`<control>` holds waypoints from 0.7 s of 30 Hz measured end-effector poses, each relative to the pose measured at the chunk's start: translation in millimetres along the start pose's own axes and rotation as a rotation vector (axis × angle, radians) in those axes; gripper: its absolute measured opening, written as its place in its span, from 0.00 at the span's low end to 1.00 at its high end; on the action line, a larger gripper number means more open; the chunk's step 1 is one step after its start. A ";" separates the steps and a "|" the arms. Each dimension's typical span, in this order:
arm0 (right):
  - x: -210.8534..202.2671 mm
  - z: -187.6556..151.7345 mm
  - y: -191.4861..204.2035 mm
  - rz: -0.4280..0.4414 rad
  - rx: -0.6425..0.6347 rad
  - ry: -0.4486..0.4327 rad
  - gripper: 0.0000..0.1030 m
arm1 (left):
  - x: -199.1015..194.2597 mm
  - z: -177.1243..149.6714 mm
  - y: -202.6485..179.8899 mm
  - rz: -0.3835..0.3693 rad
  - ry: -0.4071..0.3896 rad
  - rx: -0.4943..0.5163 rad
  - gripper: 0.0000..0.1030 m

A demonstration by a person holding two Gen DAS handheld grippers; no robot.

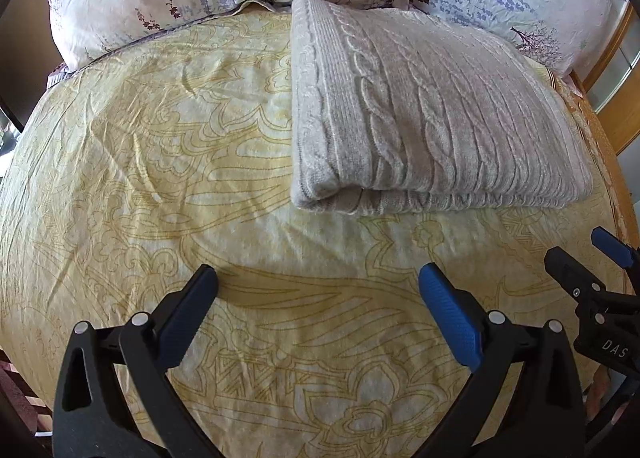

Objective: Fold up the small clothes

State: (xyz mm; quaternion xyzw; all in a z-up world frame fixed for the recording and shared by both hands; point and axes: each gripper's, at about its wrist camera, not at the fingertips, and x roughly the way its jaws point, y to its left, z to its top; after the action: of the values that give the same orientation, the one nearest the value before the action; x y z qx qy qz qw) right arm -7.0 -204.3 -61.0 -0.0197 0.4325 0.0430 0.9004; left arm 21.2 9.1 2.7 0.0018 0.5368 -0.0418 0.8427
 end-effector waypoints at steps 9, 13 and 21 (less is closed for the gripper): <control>11.1 4.0 2.2 0.008 0.009 0.033 0.99 | 12.3 13.2 -14.1 0.042 0.037 0.019 0.98; 14.7 6.5 2.1 0.004 0.006 0.042 0.99 | 16.3 21.0 -15.8 0.046 0.067 0.003 0.98; 22.8 9.0 2.2 -0.013 -0.001 0.071 0.99 | 23.0 33.9 -17.6 0.055 0.090 -0.019 0.98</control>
State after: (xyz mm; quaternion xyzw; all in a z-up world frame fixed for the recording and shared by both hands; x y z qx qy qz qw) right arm 13.9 -200.1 -73.2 -0.0247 0.4639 0.0365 0.8848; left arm 60.3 -11.6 -3.0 0.0104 0.5744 -0.0134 0.8184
